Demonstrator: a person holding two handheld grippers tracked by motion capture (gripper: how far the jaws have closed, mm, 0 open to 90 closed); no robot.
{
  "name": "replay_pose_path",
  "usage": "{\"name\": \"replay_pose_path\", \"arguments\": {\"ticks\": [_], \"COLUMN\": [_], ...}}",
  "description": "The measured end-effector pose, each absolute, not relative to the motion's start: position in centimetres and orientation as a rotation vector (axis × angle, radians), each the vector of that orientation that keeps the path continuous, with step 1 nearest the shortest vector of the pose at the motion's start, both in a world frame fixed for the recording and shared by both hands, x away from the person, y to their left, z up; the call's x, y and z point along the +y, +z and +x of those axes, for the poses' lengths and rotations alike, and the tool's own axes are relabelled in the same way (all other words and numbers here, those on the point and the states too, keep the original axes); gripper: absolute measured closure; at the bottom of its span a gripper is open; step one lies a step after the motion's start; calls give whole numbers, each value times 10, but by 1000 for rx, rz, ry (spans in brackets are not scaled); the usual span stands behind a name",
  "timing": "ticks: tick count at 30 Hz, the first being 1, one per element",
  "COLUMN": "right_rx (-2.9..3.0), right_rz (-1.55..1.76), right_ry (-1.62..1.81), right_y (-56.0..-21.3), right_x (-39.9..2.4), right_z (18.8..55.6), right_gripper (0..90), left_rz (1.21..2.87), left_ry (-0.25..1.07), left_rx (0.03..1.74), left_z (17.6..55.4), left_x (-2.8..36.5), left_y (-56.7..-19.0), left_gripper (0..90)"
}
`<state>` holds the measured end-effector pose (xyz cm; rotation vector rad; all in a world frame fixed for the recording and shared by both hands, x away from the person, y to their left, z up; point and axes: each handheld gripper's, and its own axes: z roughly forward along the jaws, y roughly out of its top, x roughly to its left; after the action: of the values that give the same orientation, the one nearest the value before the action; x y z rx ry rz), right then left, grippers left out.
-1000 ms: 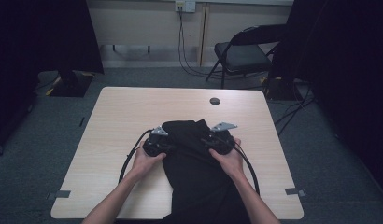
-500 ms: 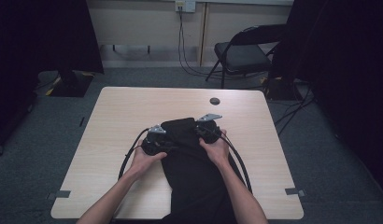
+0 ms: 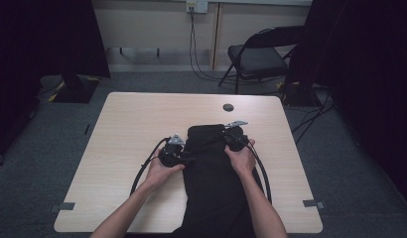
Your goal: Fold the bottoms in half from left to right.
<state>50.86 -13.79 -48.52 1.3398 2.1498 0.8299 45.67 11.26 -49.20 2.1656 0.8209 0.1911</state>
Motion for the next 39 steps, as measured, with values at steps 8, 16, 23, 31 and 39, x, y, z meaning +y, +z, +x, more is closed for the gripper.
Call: {"name": "replay_pose_path", "arguments": {"ticks": [8,16,23,31,39], "right_rx": [2211,2251,2313,2358,2244], "right_rz": [1243,1172,1170,1155,1172], "right_ry": [895,978,1055,929,960], "right_y": [-469,-452,-452,-471,-455], "right_x": [-149,-184,-203,-202,-195], "right_z": [494,436,367,342,414], "right_gripper": [606,673,759,636,448], "left_rz": [2156,2148,2130,2198,2222], "left_ry": [239,192,123,117,155], "left_rx": [832,852,718,699,671], "left_z": [460,453,425,408,406], "left_x": [115,112,111,91,90], "left_y": [-494,-490,-469,-493,-492], "left_gripper": [603,566,655,596,616]}}
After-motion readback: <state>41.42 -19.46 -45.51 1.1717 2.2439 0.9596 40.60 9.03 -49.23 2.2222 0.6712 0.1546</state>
